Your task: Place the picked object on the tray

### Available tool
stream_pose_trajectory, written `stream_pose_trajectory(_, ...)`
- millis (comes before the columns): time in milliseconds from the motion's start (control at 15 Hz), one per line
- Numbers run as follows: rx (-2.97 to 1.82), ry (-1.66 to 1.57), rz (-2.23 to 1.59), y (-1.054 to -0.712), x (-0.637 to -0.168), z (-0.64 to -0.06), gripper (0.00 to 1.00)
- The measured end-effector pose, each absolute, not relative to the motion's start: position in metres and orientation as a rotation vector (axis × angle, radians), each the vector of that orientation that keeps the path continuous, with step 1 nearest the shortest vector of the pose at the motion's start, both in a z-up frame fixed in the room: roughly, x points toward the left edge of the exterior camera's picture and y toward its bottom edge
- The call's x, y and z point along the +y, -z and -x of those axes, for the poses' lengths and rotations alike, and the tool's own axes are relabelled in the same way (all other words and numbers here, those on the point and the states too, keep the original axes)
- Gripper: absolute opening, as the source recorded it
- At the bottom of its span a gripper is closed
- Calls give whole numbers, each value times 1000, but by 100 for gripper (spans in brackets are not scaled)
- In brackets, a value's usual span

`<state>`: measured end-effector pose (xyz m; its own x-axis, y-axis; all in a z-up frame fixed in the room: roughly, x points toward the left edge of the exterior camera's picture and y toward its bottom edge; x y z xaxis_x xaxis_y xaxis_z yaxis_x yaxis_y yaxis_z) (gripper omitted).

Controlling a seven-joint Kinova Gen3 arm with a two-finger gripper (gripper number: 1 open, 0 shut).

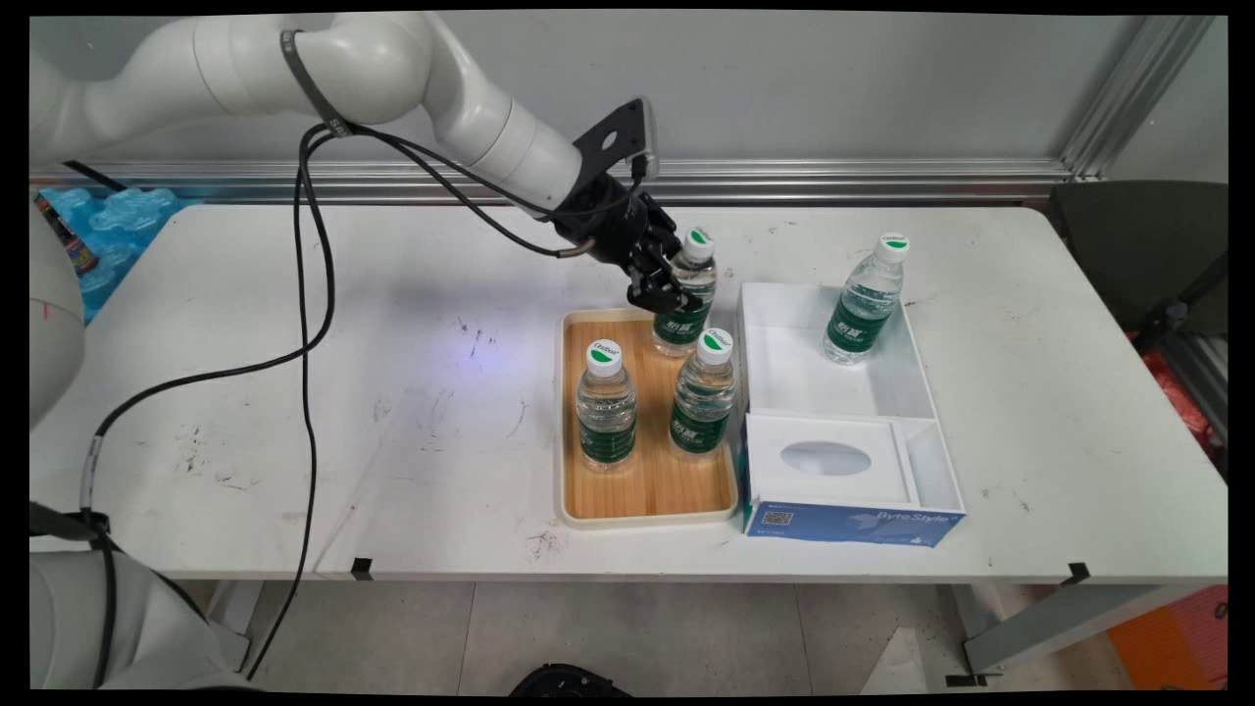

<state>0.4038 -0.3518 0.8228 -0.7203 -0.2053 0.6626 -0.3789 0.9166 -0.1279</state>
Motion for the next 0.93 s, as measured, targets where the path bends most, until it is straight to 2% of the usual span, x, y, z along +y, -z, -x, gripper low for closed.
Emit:
stream_pose_trajectory(800,-2397,-317,-425,-810,-352,-401,0)
stream_pose_trajectory(867,-2398,-315,-426,-809,-352,-400,100)
stream_pose_trajectory(933,-2398,-315,-427,-809,-352,-400,100)
